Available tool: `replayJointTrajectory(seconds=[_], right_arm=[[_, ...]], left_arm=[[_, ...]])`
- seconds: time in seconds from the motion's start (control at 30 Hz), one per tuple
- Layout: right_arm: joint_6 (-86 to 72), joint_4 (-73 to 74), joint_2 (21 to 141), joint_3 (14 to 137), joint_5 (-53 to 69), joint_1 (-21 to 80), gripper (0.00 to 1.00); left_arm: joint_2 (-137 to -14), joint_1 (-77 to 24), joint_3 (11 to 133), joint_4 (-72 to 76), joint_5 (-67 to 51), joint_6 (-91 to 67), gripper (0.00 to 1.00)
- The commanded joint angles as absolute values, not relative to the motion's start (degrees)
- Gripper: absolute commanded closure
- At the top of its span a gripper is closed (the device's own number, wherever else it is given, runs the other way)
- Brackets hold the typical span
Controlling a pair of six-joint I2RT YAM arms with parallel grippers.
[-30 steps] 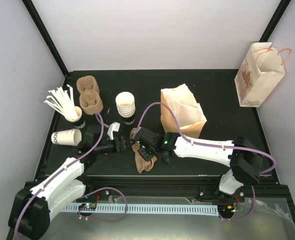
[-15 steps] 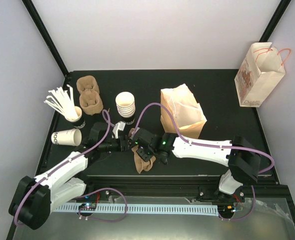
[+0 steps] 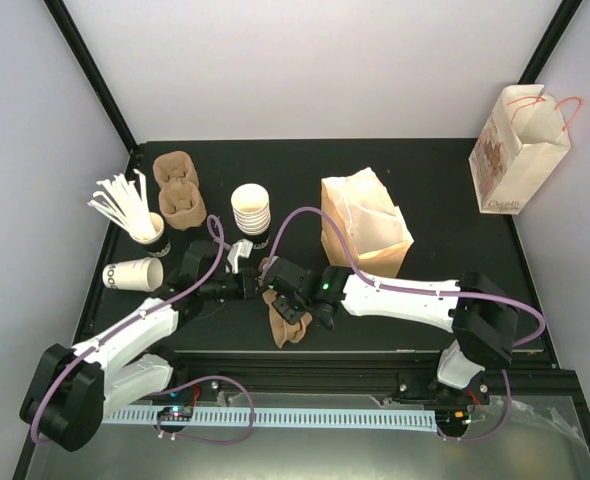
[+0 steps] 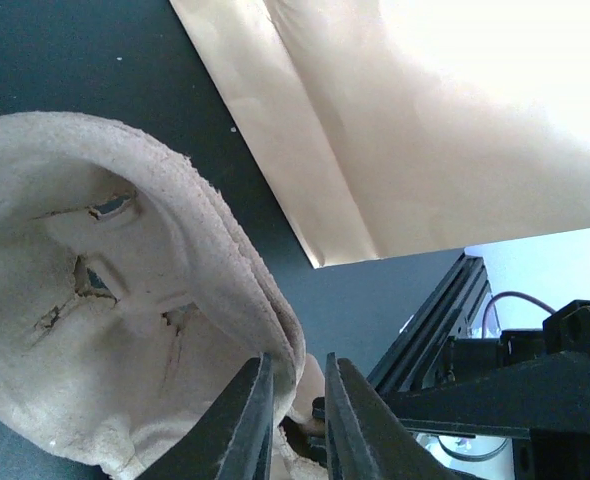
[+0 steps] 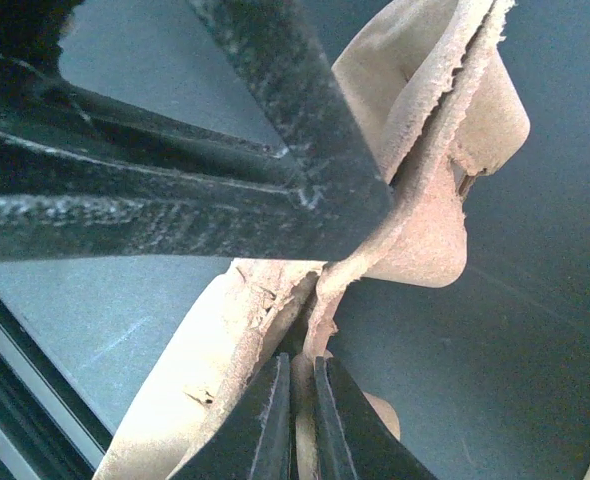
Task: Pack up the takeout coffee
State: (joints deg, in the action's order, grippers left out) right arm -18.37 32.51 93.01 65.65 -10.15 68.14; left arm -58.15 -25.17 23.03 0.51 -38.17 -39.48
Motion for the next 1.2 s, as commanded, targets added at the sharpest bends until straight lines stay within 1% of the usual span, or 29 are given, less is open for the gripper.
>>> replayJointTrajectory(seconds=[0.0,0.2,0.4,0.77,1.03,1.07,1.1,1.13,1.17], right_arm=[[-20.54,34.00,94.86,67.90,-13.06,68.35,0.89],[-23.38,34.40,95.98,67.06,-13.33,67.51,0.90],[-24.58,34.01,95.55,65.86,-11.93,65.26,0.90],[-25.65,34.43,93.50,63.48,-13.50,63.93,0.90],[-25.84,34.17,92.55,62.94,-13.35,63.46,0.89],[-25.51,33.62,92.26,62.82,-12.55,63.46,0.89],[-25.14,32.88,91.80,62.37,-11.50,63.46,0.89],[-24.69,31.67,91.15,61.98,-10.44,63.41,0.89],[-24.25,30.75,90.57,61.67,-9.18,63.45,0.89]], left_arm=[[-57.97,-25.49,24.90,0.15,-38.15,-37.56,0.84],[-55.11,-25.49,24.05,-3.17,-37.49,-36.19,0.91],[-52.65,-25.48,23.09,-5.47,-37.93,-36.24,0.92],[-47.29,-25.14,23.09,-11.70,-36.16,-35.45,0.93],[-43.44,-24.92,25.13,-20.22,-32.62,-33.18,0.93],[-42.94,-24.96,24.95,-20.14,-32.55,-33.26,0.92],[-42.60,-24.95,24.47,-18.81,-33.07,-33.49,0.87],[-42.47,-24.96,23.92,-16.86,-33.92,-33.96,0.79],[-42.53,-24.96,23.16,-14.59,-35.05,-34.72,0.69]])
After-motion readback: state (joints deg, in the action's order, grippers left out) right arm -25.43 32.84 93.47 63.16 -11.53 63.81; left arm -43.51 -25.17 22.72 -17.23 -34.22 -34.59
